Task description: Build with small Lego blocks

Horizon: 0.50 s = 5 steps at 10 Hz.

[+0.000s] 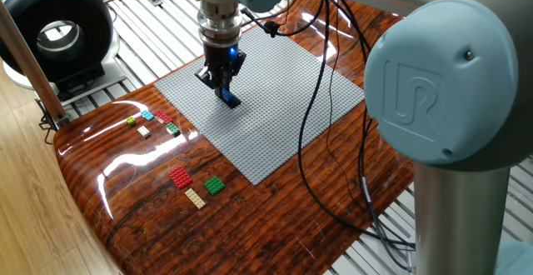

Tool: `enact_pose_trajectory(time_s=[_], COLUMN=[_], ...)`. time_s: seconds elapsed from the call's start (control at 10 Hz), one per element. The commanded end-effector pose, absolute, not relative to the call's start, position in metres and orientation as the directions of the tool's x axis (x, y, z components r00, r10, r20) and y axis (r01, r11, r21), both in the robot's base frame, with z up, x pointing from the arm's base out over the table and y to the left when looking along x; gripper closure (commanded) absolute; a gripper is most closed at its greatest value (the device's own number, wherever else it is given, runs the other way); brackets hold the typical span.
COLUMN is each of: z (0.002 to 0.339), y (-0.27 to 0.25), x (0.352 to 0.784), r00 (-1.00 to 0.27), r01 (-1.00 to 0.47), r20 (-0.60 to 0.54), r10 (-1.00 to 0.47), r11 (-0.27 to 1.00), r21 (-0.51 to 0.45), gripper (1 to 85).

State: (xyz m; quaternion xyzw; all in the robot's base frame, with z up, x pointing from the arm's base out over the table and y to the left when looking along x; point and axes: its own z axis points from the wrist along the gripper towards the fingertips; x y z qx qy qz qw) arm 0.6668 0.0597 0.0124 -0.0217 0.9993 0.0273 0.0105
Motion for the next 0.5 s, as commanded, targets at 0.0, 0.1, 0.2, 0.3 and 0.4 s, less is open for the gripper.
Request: enact_pose_trajectory(time_s=[0.0,0.1,0.2,0.3,0.4], z=[0.0132,0.0131,0.0129,0.0125,0.0125], y=[0.0622,0.0618,0.063,0.0627,0.0623], x=[0.6675,0.6676,0.6681,0.6696,0.6704], r00=[-0.999,-0.999,-0.999,-0.999,-1.0], r01=[-0.033,-0.033,-0.029,-0.021,-0.01], r20=[-0.023,-0.023,-0.024,-0.027,-0.026], r10=[-0.032,-0.032,-0.027,-0.019,-0.009], r11=[0.997,0.998,0.997,0.998,0.998], r21=[0.063,0.062,0.065,0.062,0.059], gripper=[84.0,81.3,79.7,79.7,79.7])
